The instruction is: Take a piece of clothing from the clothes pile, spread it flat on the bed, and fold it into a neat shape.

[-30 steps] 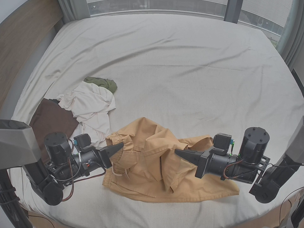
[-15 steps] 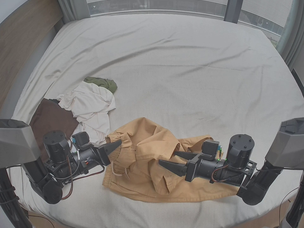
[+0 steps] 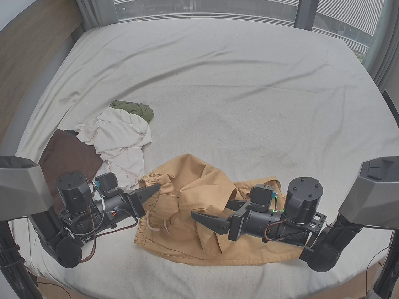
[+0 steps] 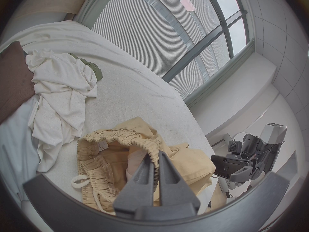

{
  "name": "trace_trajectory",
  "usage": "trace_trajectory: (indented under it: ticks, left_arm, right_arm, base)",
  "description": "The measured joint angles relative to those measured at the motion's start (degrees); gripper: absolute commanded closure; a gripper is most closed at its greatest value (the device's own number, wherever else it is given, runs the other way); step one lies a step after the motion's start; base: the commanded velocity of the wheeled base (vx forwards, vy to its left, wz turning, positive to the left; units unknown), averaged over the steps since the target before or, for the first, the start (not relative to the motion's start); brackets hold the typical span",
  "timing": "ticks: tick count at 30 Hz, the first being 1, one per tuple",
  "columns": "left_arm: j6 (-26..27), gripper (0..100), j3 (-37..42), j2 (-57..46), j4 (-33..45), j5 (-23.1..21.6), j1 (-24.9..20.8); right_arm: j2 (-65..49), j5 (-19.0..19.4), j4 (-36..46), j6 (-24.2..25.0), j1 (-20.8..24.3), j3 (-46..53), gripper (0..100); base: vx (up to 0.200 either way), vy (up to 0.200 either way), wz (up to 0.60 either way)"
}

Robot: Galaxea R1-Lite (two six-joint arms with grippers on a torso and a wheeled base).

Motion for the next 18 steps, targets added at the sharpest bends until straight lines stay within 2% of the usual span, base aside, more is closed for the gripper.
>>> trace_trajectory:
  ticks: [11, 12, 18]
  left_arm:
    - [-0.02, 100, -0.05, 0.0, 0.0, 0.02, -0.02]
    - [-0.02, 100, -0.05, -0.02, -0.02, 0.0, -0.02]
    - [-0.02, 100, -0.05, 0.0, -0.02, 0.0, -0.02]
  right_arm:
    - [2.4, -0.17, 0.07, -0.05, 1.1, -2.93, 0]
    - [2.62, -0.2, 0.09, -0.05, 1.1, -3.15, 100]
    - [3.33, -0.26, 0.07, -0.06, 1.05, -3.55, 100]
  base:
    - [0.0, 0.0, 0.0]
    - [0.0, 0.0, 0.0]
    - [0.0, 0.0, 0.0]
